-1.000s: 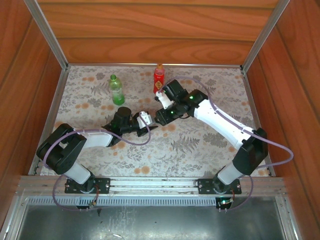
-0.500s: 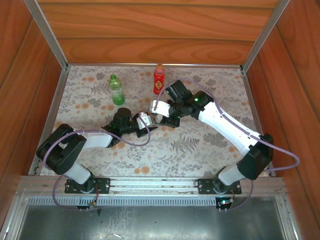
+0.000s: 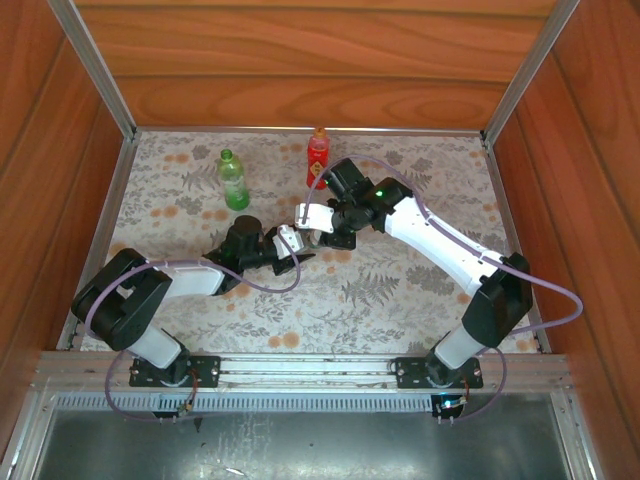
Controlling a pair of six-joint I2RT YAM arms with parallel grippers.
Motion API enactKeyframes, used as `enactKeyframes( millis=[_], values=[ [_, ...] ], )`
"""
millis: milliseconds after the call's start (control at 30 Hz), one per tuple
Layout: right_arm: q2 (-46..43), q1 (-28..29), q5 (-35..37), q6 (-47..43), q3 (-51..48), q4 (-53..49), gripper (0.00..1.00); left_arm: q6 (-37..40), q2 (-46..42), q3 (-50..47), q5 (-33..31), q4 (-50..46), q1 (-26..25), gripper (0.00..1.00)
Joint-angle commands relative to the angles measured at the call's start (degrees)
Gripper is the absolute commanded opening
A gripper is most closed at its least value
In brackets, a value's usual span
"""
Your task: Screw on the bottle caps
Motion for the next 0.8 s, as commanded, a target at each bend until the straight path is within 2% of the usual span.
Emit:
enactKeyframes(
  millis=[0, 133, 167, 300, 500, 700, 767],
  values=[
    [0.4, 0.2, -0.7, -1.6, 1.9, -1.7, 0.38, 0.6, -1.6, -0.7, -0.1, 1.0, -0.3, 0.51],
    [0.3, 0.2, -1.1, 1.1, 2.0, -2.8, 0.21, 0.7, -1.8, -0.7, -0.4, 1.0, -0.3, 0.50],
    [0.3, 0.2, -1.1, 4.1, 2.0, -2.5, 0.16, 0.7, -1.8, -0.7, -0.5, 1.0, -0.2, 0.51],
    [0.6, 0.2, 0.2, 24.8, 2.6, -0.8, 0.12, 0.7, -1.5, -0.8, -0.6, 1.0, -0.2, 0.51],
    [-1.4, 0.2, 1.7, 39.1, -0.3, 1.1, 0.01, 0.7, -1.3, -0.7, -0.7, 1.0, -0.2, 0.51],
    [-1.1, 0.2, 2.4, 43.8, -0.2, 0.4, 0.01, 0.7, -1.4, -0.6, -0.7, 1.0, -0.2, 0.50],
    [-1.1, 0.2, 1.6, 40.8, -0.1, -0.1, 0.09, 0.6, -1.4, -0.7, -0.7, 1.0, -0.2, 0.51]
  ],
)
